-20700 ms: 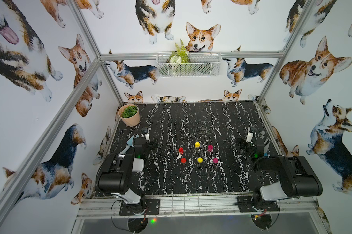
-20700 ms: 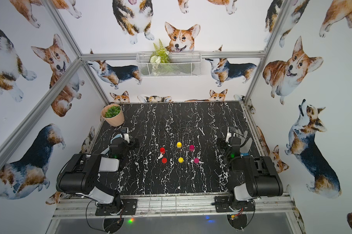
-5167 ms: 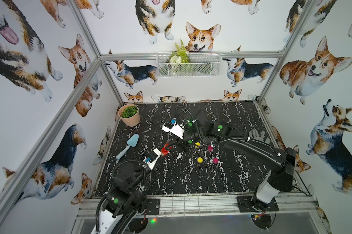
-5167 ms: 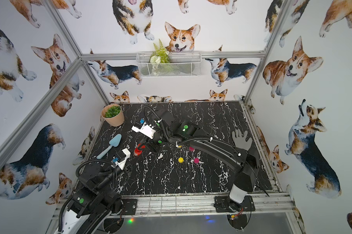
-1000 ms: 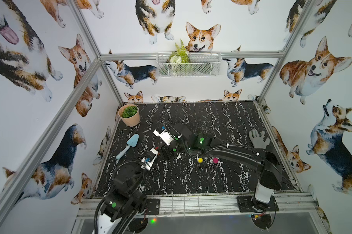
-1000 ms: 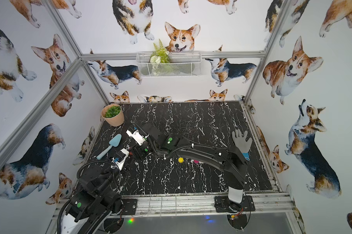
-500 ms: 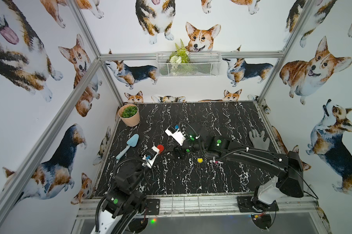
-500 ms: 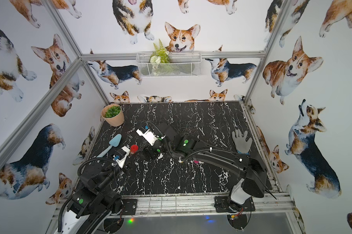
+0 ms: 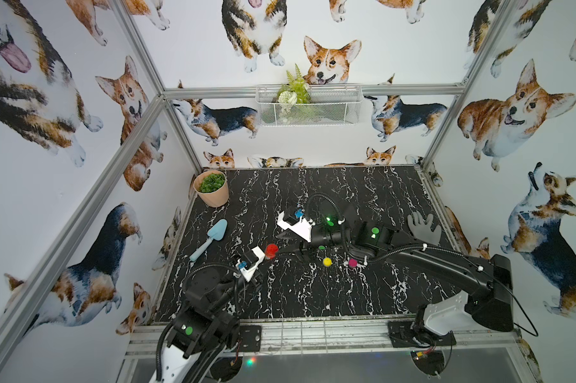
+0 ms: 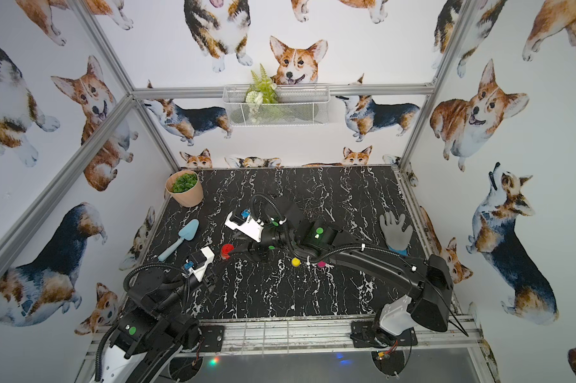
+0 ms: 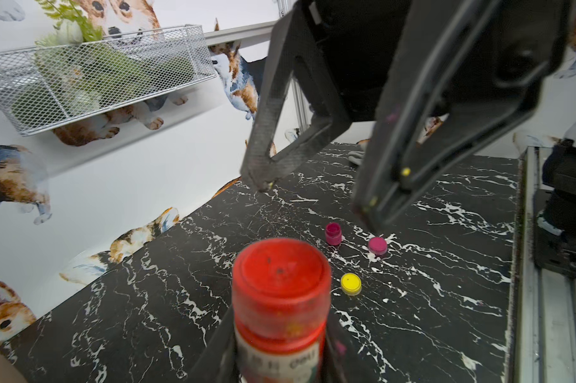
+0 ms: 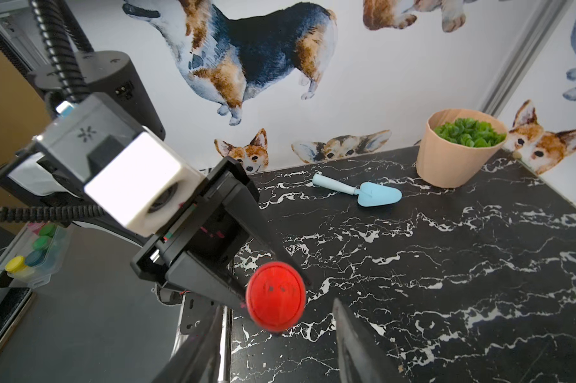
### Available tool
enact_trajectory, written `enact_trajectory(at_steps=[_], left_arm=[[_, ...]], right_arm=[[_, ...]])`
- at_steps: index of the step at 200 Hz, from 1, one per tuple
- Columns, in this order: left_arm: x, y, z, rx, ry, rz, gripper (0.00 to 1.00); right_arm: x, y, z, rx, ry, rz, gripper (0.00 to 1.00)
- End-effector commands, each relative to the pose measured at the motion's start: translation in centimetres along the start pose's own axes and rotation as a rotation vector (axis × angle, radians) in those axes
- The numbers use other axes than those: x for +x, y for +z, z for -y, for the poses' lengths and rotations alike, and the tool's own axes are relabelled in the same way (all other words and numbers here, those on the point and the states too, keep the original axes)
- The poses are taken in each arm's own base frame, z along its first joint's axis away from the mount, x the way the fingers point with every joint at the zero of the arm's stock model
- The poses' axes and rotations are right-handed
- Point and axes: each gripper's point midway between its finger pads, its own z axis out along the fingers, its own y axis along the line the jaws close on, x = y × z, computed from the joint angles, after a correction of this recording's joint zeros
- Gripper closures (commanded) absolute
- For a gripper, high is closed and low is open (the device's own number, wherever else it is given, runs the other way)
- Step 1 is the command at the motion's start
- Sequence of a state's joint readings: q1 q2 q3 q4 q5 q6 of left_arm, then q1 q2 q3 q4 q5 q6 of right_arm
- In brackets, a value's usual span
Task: Close the paint jar lid
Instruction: Screw the lid onto the paint jar.
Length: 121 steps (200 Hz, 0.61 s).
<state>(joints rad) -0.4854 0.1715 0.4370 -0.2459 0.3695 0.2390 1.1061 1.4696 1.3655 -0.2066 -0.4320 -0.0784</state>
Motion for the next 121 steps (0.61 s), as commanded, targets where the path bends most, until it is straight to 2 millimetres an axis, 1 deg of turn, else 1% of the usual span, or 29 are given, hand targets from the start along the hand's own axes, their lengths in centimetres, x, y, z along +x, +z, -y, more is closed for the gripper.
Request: enact_trajectory(at_steps=[1, 31, 62, 79, 108, 121], left_arm=[[-1.4, -0.1, 0.8, 0.049, 0.014, 0.063, 0.65], [-1.5, -0.1, 0.8, 0.047, 0.017, 0.065, 0.65], [-1.4, -0.1, 0.6, 0.038, 0.019, 0.063, 0.65], [-1.4, -0.1, 0.5, 0.032, 0.021, 0.061, 0.65], [-1.3, -0.1, 0.2, 0.017, 0.023, 0.057, 0.65], [-1.4, -0.1, 0.2, 0.012, 0.023, 0.057, 0.65]], right_arm=[[-0.5, 0.6, -0.7, -0.053, -0.066, 0.009, 0.44], [-0.3, 1.4, -0.5, -0.062, -0.051, 0.007, 0.45], [-0.3, 1.7, -0.6, -0.074, -0.046, 0.005, 0.48], [-0.3, 1.7, -0.7, -0.080, -0.047, 0.004, 0.51], [0.0, 1.7, -0.8, -0.081, -0.046, -0.006, 0.62], [0.1, 1.8, -0.8, -0.081, -0.046, -0.011, 0.62]])
